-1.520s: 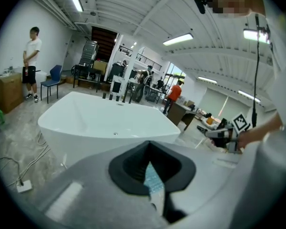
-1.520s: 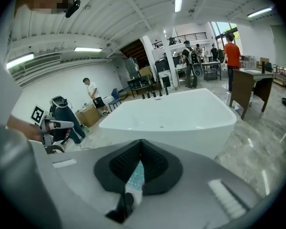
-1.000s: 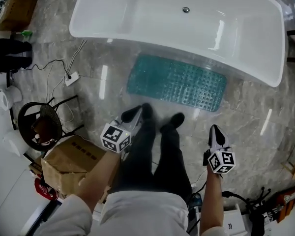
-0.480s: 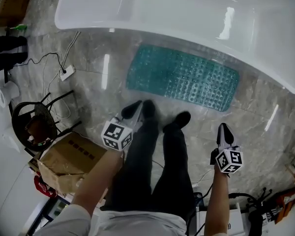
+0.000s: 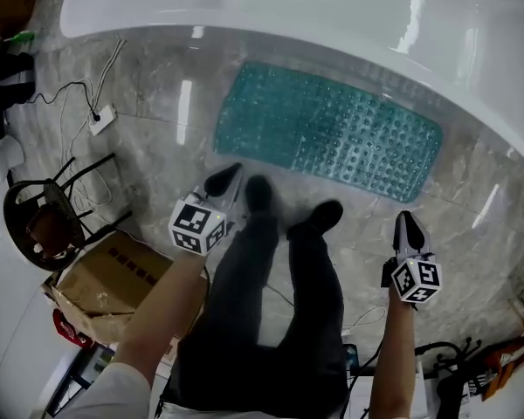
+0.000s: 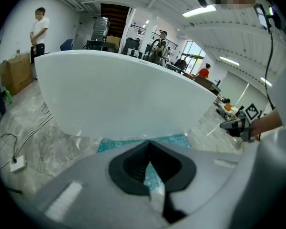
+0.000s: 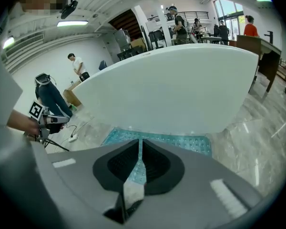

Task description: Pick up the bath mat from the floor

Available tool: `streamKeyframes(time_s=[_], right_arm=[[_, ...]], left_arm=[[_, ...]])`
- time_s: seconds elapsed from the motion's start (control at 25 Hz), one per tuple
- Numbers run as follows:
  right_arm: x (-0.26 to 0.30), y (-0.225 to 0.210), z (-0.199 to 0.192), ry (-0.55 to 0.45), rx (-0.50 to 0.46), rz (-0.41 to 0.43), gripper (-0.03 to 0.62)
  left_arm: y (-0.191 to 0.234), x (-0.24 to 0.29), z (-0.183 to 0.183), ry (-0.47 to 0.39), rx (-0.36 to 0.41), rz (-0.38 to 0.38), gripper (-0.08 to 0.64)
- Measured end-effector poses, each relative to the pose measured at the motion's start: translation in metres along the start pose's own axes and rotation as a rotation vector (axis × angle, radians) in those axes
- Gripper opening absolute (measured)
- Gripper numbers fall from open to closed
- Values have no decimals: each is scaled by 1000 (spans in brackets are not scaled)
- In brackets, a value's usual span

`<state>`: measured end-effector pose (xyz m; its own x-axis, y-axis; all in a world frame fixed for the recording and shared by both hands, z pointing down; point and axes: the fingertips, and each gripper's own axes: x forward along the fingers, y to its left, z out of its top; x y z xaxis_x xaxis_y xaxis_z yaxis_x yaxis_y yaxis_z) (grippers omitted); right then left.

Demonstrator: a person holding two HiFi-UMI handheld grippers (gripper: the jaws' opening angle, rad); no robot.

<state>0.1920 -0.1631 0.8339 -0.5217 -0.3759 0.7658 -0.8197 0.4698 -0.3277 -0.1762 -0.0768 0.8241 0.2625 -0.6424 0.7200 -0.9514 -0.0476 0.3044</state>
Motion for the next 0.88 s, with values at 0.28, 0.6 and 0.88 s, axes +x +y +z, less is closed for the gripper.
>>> streamKeyframes(time_s=[0.28,0.6,0.88], right_arm=[[57,-42,-38,15,-6,-12,44],[126,-86,-88,38,-14,-25,61],[173,-135,-106,38,-25,-43,84]], left_arm=[[33,58,-49,20,31,0,3],[74,123,-103,47,43,-4,21],[110,173,-135,75,66,-2,34]])
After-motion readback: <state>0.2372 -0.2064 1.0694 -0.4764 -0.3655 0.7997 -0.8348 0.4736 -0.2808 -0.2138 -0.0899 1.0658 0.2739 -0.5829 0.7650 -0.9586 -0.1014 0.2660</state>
